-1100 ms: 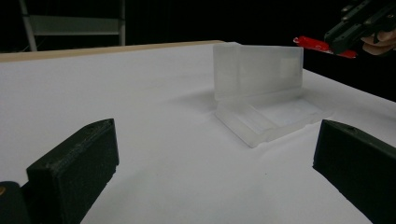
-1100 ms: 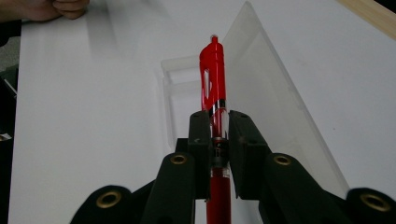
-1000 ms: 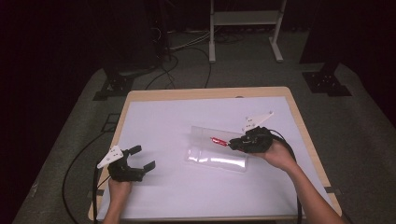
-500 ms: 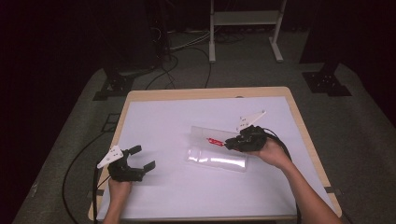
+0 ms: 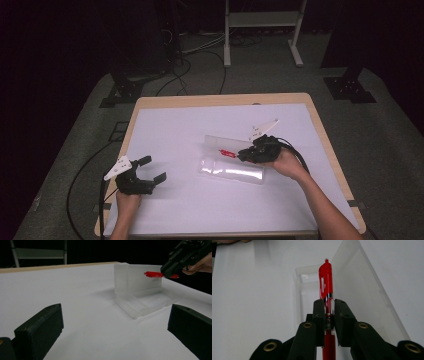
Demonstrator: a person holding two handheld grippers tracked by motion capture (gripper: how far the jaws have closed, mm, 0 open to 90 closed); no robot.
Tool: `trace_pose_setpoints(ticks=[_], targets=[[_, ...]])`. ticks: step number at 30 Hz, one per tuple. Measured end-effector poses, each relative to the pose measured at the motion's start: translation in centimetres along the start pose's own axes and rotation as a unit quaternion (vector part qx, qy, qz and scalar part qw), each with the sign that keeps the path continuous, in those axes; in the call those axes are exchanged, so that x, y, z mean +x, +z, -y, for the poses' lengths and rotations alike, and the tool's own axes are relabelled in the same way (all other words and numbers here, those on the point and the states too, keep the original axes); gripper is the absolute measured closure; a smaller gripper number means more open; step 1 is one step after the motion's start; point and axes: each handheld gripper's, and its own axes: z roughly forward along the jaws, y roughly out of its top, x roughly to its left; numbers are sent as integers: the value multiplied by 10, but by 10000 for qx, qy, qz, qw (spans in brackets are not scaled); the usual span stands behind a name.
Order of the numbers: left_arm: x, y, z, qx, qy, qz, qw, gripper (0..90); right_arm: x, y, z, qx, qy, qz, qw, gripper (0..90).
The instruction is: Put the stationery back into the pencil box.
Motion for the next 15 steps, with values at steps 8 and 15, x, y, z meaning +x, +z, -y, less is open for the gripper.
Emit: trace_pose_setpoints(ticks=[8,15], targets=[[0,0,0,0,5,0,10000,0,-2,7,1,83,8,-22,10000,790],[0,0,0,1,-1,2,10000,0,-4,13,2,109,28,-46,9999,790]])
